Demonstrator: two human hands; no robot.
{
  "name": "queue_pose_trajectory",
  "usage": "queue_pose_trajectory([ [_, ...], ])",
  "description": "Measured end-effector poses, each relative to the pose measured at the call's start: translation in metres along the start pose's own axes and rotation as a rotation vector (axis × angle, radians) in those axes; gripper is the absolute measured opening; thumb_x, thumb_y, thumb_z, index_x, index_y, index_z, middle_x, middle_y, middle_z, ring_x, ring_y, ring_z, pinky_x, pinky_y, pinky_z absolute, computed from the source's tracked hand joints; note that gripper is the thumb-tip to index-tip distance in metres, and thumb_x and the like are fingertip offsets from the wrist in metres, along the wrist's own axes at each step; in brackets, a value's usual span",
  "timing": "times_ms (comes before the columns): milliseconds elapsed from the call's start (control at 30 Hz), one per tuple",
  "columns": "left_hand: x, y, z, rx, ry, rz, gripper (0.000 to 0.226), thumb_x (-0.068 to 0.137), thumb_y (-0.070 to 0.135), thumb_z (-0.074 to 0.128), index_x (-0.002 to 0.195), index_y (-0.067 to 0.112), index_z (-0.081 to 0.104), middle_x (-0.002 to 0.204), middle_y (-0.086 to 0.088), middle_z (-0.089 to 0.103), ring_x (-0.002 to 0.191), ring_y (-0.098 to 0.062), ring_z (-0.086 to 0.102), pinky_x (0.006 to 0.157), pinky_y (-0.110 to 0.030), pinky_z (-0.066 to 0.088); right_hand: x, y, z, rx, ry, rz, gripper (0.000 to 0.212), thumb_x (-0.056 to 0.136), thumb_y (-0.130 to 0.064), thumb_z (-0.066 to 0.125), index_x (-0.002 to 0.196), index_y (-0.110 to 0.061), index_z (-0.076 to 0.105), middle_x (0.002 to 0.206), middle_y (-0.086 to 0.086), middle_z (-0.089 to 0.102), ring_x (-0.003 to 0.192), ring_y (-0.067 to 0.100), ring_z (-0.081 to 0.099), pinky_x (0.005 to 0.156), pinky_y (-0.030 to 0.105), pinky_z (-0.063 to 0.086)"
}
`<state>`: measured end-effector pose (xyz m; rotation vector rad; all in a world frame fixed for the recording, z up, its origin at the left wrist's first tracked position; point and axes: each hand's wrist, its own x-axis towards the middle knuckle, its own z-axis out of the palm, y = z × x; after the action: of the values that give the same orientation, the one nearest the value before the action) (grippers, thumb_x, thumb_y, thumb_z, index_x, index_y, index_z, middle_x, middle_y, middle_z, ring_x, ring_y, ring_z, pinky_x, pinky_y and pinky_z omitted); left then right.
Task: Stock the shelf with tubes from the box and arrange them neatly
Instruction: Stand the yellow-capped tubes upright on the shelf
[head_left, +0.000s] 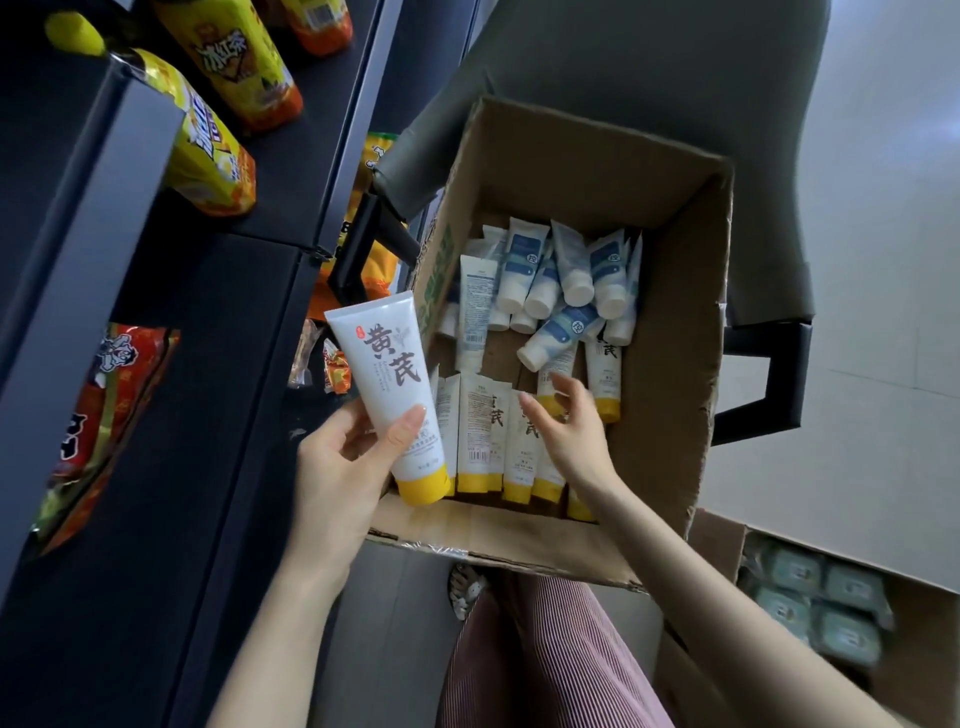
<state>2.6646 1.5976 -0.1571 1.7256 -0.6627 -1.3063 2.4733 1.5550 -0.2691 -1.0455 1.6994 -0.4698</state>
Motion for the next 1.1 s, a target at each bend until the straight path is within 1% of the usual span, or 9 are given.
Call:
queue_pose_trajectory([
  [167,0.004,-0.005,0.0,0.032,0.014,-0.015,0.029,0.068,0.035,0.071,0.095,0.025,0.068,0.091,0.014,0.074,0.081,-0.001,0.068,0.068,-0.015,0.054,0.05,0.022,0.009,-0.014,0.035,0.205,0.073,0.087,-0.027,0.065,0.147,-0.015,0.026,0.151,0.009,0.03,0.137,0.025,0.033,0.112,0.04,0.032],
  [267,0.006,-0.007,-0.001,0.046,0.0,-0.023,0.032,0.066,0.037,0.071,0.096,0.026,0.068,0.093,0.013,0.074,0.084,-0.003,0.069,0.072,-0.018,0.056,0.069,0.028,0.018,-0.104,0.03,0.232,0.069,0.084,-0.02,0.065,0.143,-0.014,0.03,0.143,0.014,0.038,0.129,0.031,0.042,0.106,0.046,0.039],
  [433,0.007,-0.011,-0.007,0.059,-0.006,0.007,0.026,0.069,0.033,0.071,0.095,0.027,0.067,0.09,0.016,0.073,0.079,0.003,0.067,0.061,-0.007,0.049,0.09,0.033,0.028,-0.16,0.096,0.234,0.072,0.082,-0.013,0.068,0.142,-0.013,0.029,0.135,0.015,0.046,0.124,0.033,0.047,0.1,0.042,0.043],
  [533,0.003,-0.016,-0.012,0.082,-0.003,0.011,0.028,0.068,0.036,0.071,0.095,0.029,0.068,0.093,0.014,0.073,0.082,0.0,0.067,0.064,-0.009,0.05,0.097,0.032,0.027,-0.174,0.132,0.261,0.061,0.079,-0.014,0.07,0.133,-0.009,0.04,0.128,0.012,0.054,0.119,0.031,0.052,0.097,0.043,0.046],
  [600,0.0,-0.019,-0.016,0.091,0.0,0.007,0.028,0.068,0.038,0.071,0.095,0.03,0.068,0.093,0.014,0.073,0.084,-0.001,0.068,0.066,-0.012,0.051,0.095,0.031,0.026,-0.156,0.147,0.248,0.051,0.08,-0.018,0.068,0.126,-0.011,0.046,0.117,0.007,0.059,0.11,0.028,0.058,0.088,0.036,0.049],
  [667,-0.004,-0.022,-0.02,0.082,-0.004,0.004,0.026,0.069,0.036,0.072,0.094,0.03,0.068,0.094,0.013,0.074,0.086,-0.003,0.068,0.067,-0.012,0.051,0.09,0.03,0.026,-0.11,0.145,0.223,0.051,0.081,-0.027,0.07,0.124,-0.014,0.046,0.112,0.005,0.061,0.106,0.025,0.059,0.081,0.031,0.046],
  [767,-0.01,-0.023,-0.026,0.07,0.001,0.01,0.028,0.067,0.037,0.072,0.094,0.029,0.069,0.095,0.013,0.074,0.087,-0.003,0.069,0.066,-0.012,0.051,0.08,0.031,0.024,-0.057,0.106,0.255,0.053,0.08,-0.033,0.072,0.125,-0.019,0.048,0.117,0.005,0.063,0.108,0.025,0.059,0.085,0.032,0.047],
  [933,-0.024,-0.02,-0.04,0.11,0.03,0.055,0.033,0.066,0.041,0.071,0.096,0.029,0.067,0.095,0.018,0.073,0.087,0.0,0.067,0.065,-0.008,0.049,0.052,0.029,0.022,0.116,0.068,0.383,0.044,0.079,-0.016,0.076,0.115,-0.013,0.051,0.106,0.001,0.058,0.094,0.018,0.058,0.075,0.032,0.047],
  [1100,-0.045,-0.015,-0.054,0.204,0.026,0.109,0.035,0.068,0.043,0.071,0.101,0.033,0.066,0.097,0.024,0.07,0.089,0.004,0.065,0.067,-0.005,0.047,0.011,0.023,0.02,0.489,-0.114,0.517,0.074,0.086,-0.006,0.067,0.147,-0.013,0.026,0.129,0.018,0.054,0.102,0.028,0.059,0.068,0.033,0.049],
])
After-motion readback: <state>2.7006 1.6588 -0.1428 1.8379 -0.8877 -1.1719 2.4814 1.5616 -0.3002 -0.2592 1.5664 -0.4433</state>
